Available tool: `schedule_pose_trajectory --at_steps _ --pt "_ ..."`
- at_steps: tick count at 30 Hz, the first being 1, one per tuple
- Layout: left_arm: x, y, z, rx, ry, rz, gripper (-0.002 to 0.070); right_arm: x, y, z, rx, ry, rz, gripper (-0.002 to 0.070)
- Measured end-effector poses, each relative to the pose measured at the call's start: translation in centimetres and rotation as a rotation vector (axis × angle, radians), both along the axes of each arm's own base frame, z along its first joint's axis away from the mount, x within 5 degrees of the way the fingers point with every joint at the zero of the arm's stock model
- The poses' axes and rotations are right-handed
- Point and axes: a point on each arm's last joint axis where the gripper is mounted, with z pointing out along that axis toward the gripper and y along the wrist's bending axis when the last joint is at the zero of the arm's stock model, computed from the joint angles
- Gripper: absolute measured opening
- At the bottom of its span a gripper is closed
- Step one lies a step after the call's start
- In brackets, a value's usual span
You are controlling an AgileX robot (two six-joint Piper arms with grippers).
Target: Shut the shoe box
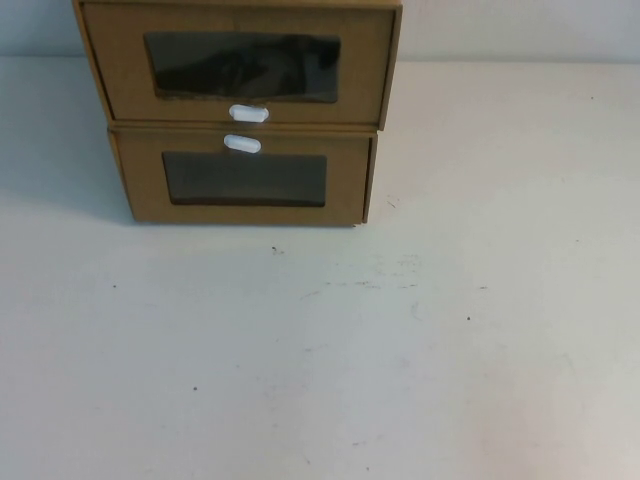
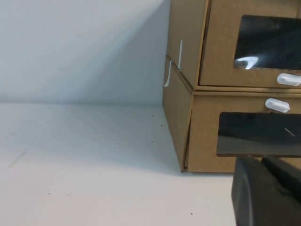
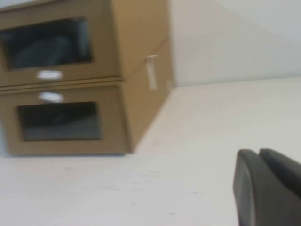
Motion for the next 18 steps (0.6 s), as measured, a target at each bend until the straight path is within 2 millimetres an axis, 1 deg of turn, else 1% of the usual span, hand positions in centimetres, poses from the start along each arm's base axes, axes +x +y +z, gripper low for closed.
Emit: schedule_pose_trajectory --at_steps 4,7,18 --pt "0.0 0.0 0.0 0.002 0.000 0.000 -0.0005 -0.2 -1.1 -0.7 -0.024 0.058 -0.158 -0.0011" --pt "0.0 0.0 0.0 0.002 0.000 0.000 -0.0005 -0.7 -1.6 -1.3 -0.033 0.104 -0.230 -0.0011" --pt "0.0 0.0 0.0 0.002 0.002 -0.003 -0.0005 -1.3 -1.6 -3.2 -0.106 0.290 -0.235 -0.0011"
